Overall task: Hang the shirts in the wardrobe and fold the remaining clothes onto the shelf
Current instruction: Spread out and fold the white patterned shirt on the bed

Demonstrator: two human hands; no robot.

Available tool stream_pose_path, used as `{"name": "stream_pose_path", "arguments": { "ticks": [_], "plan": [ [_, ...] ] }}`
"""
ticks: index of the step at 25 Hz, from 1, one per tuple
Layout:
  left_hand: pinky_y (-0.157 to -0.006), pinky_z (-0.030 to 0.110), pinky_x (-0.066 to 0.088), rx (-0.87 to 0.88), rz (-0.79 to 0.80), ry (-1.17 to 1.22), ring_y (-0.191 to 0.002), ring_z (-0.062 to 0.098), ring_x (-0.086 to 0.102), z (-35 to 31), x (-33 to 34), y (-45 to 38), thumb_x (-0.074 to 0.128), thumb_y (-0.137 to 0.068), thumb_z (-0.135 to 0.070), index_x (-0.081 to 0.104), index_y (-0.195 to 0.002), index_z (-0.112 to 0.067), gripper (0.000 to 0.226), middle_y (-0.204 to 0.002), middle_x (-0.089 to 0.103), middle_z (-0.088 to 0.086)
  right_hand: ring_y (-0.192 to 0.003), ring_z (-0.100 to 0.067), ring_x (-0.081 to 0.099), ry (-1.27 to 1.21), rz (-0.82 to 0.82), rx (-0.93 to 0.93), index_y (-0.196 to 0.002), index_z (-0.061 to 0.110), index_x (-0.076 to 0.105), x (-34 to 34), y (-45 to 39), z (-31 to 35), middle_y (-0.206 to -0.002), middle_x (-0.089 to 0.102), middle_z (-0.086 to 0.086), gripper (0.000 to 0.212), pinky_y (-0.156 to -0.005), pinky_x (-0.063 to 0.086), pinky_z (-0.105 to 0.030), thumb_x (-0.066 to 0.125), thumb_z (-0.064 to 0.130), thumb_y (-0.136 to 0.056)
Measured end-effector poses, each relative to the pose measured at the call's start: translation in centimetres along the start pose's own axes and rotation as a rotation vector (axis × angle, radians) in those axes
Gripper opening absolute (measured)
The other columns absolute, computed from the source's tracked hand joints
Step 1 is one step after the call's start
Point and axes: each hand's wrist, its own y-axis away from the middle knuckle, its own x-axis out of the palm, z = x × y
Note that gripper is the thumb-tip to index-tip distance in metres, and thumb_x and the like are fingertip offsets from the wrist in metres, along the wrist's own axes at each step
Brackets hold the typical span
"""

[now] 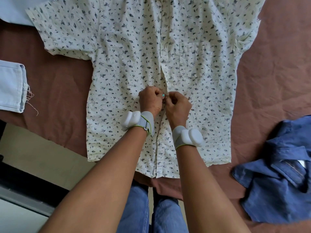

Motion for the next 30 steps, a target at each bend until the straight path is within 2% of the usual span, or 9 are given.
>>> {"name": "stream_pose_path", "arguments": {
  "ticks": [3, 6, 9, 13, 15, 17, 20, 25, 30],
  "plan": [
    [-0.07, 0.041, 0.061, -0.063, 0.024, 0.099, -0.072, 0.03, 0.071, 0.0, -0.3, -0.3, 0.072, -0.079, -0.006, 0.075, -0.077, -0.009, 0.005, -0.074, 0.071, 0.014, -0.066, -0.009, 0.061, -0.027, 0.035, -0.011, -0.09, 0.007, 0.076, -0.3, 0.1, 0.0, -0.075, 0.071, -0.001, 0.01, -0.063, 0.043, -0.006, 0.069, 0.009, -0.083],
    [-0.067, 0.04, 0.061, -0.076, 0.054, 0.153, -0.063, 0.026, 0.069, -0.5, -0.6, -0.2, 0.071, -0.08, -0.002, 0.074, -0.08, -0.003, 0.003, -0.073, 0.071, 0.016, -0.069, -0.009, 0.064, -0.064, 0.051, 0.004, -0.093, 0.006, 0.076, -0.4, 0.1, -0.1, -0.081, 0.074, -0.004, 0.013, -0.07, 0.052, -0.018, 0.068, 0.008, -0.083],
    [-0.067, 0.039, 0.061, -0.087, -0.008, 0.175, -0.065, 0.026, 0.071, -0.4, -0.5, 0.1, 0.075, -0.076, -0.002, 0.075, -0.082, -0.004, 0.006, -0.073, 0.072, 0.014, -0.074, -0.012, 0.067, -0.118, 0.09, 0.04, -0.096, 0.006, 0.076, -0.6, -0.1, -0.2, -0.084, 0.075, -0.005, 0.015, -0.075, 0.056, -0.024, 0.067, 0.009, -0.085],
    [-0.058, 0.037, 0.061, -0.115, -0.021, 0.266, -0.061, 0.025, 0.071, -0.2, -0.7, 0.5, 0.073, -0.077, 0.001, 0.074, -0.087, 0.0, 0.01, -0.077, 0.072, 0.017, -0.078, -0.021, 0.071, -0.142, 0.187, 0.072, -0.096, 0.006, 0.076, -0.9, -0.8, -0.8, -0.084, 0.075, -0.007, 0.015, -0.077, 0.06, -0.038, 0.064, 0.008, -0.087],
    [-0.058, 0.035, 0.061, -0.11, 0.005, 0.29, -0.06, 0.024, 0.071, -0.4, -1.1, 0.7, 0.072, -0.079, 0.002, 0.073, -0.088, 0.0, 0.009, -0.077, 0.072, 0.019, -0.073, -0.026, 0.072, -0.19, 0.209, 0.116, -0.093, 0.005, 0.075, -1.0, -1.3, -0.9, -0.08, 0.074, -0.01, 0.012, -0.071, 0.06, -0.045, 0.067, 0.006, -0.085],
    [-0.061, 0.037, 0.061, -0.102, 0.036, 0.272, -0.06, 0.023, 0.072, -0.3, -1.5, 0.5, 0.073, -0.081, -0.007, 0.074, -0.086, -0.003, 0.007, -0.075, 0.073, 0.015, -0.07, -0.025, 0.072, -0.168, 0.2, 0.106, -0.091, 0.004, 0.075, -0.8, -1.5, -0.6, -0.077, 0.074, -0.01, 0.009, -0.07, 0.061, -0.045, 0.072, 0.006, -0.082],
    [-0.065, 0.035, 0.061, -0.051, 0.055, 0.175, -0.063, 0.023, 0.072, -0.3, -1.8, 0.0, 0.078, -0.077, -0.024, 0.075, -0.078, -0.009, 0.016, -0.069, 0.073, 0.008, -0.068, -0.022, 0.069, -0.062, 0.175, 0.029, -0.085, 0.005, 0.074, -0.4, -1.3, 0.0, -0.073, 0.072, -0.006, 0.005, -0.07, 0.06, -0.039, 0.074, 0.007, -0.081],
    [-0.07, 0.039, 0.061, 0.006, -0.03, 0.11, -0.071, 0.026, 0.071, -0.2, -0.8, -0.4, 0.073, -0.079, -0.004, 0.071, -0.088, -0.004, 0.009, -0.078, 0.072, 0.013, -0.069, -0.023, 0.069, -0.105, 0.223, 0.091, -0.084, 0.007, 0.071, -0.5, -1.6, -0.5, -0.075, 0.072, -0.009, 0.008, -0.07, 0.06, -0.039, 0.076, 0.005, -0.079],
    [-0.075, 0.038, 0.059, 0.006, -0.015, 0.137, -0.072, 0.025, 0.07, 0.2, -0.5, -0.5, 0.07, -0.08, -0.001, 0.068, -0.094, -0.006, 0.015, -0.077, 0.073, 0.01, -0.061, -0.017, 0.065, -0.224, 0.299, 0.178, -0.086, 0.004, 0.07, -1.1, -2.2, -0.1, -0.073, 0.069, -0.009, 0.005, -0.059, 0.057, -0.028, 0.066, 0.005, -0.088]
  ]
}}
